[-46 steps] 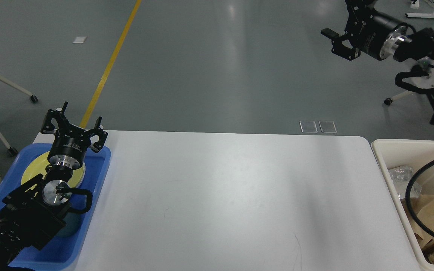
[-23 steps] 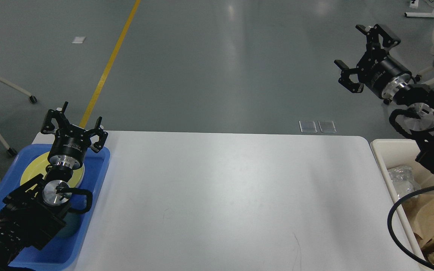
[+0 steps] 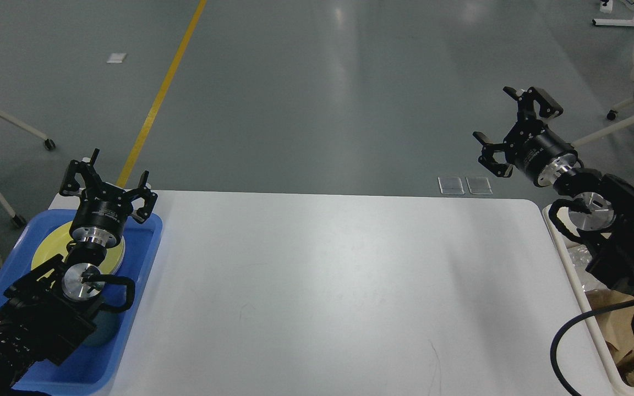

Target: Tidy desktop

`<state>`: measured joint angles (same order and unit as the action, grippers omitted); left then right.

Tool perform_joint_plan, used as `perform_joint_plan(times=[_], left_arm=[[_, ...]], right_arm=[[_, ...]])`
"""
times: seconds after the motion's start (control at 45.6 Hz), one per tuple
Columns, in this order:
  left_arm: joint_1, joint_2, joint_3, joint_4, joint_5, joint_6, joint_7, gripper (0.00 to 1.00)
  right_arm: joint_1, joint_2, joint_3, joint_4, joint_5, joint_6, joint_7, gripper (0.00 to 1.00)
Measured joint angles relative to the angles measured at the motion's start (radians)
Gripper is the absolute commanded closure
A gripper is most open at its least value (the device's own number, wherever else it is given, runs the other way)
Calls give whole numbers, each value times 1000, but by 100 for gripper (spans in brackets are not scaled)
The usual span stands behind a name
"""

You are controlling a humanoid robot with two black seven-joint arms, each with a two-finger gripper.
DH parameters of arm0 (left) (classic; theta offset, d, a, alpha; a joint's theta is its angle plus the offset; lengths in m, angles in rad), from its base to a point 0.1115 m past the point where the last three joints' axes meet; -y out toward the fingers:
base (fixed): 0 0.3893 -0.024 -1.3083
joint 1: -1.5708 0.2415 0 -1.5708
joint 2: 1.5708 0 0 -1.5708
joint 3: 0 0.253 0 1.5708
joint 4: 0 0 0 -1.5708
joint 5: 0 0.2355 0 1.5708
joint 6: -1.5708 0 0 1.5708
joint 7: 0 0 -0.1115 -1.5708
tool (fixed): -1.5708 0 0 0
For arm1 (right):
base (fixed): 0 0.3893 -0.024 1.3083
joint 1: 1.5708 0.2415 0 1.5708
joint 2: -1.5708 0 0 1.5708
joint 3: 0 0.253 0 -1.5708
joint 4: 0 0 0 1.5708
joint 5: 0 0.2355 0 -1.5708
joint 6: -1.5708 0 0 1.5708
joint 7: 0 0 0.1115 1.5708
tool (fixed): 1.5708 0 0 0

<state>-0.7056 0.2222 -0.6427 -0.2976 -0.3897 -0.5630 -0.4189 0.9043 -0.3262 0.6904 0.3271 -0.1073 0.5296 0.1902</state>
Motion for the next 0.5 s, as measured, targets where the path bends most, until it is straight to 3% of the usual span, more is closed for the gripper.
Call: perform_joint_plan(times=[0.504], left_arm=[[0,0,0,0,0,0,0,3]], right_arm=[[-76,48,33,4,0,1,0,0]])
